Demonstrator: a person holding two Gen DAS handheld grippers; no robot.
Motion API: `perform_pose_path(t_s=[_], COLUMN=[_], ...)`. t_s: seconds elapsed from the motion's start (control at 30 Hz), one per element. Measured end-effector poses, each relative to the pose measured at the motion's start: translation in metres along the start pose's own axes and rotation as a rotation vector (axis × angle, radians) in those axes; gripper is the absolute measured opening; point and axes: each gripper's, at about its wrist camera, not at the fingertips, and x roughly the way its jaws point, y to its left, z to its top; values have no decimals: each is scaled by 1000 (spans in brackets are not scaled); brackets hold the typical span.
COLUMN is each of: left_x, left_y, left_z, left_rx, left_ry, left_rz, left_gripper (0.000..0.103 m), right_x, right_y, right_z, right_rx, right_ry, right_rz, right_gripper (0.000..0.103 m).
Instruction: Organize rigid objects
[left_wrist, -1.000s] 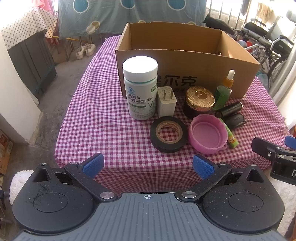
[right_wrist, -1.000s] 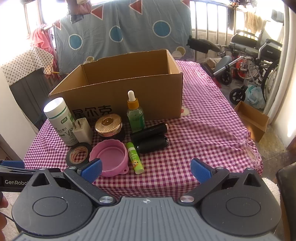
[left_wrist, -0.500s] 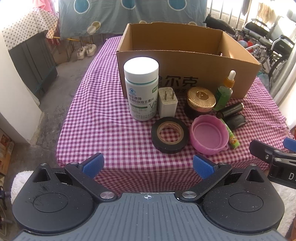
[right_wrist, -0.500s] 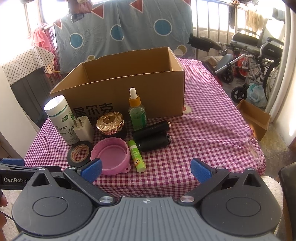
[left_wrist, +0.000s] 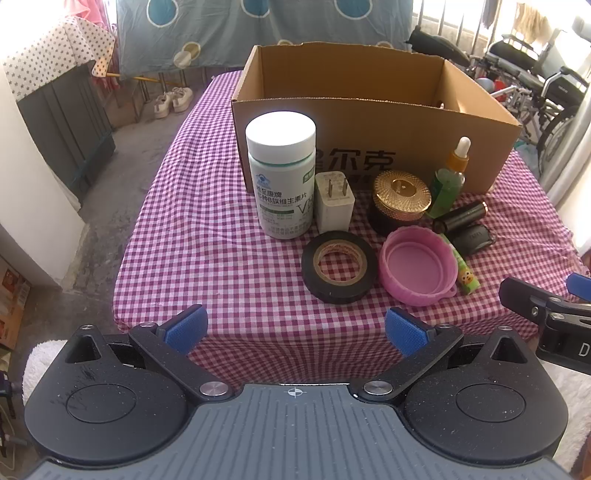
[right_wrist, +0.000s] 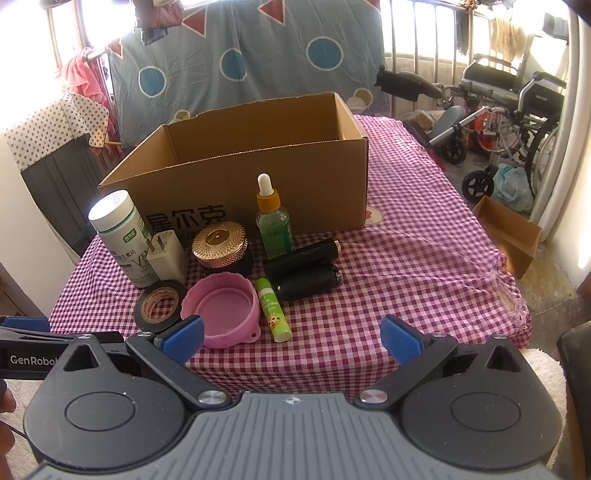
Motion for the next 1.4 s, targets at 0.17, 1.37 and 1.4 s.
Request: perform_pose_path(t_s=[0.17, 1.37, 1.4], left_x=[0, 5, 5], left_y=[0, 1, 1], left_z=[0, -1, -1], left_rx=[0, 0, 1], left_ry=[1, 24, 26], left_rz=[1, 17, 17], left_gripper=[103, 103, 103], right_x=[0, 2, 2], right_y=[0, 2, 2], right_z=[0, -2, -2], right_rx=[1, 4, 5], right_ry=[0, 13, 14], right_rz=[0, 7, 7], right_gripper=[103, 103, 103])
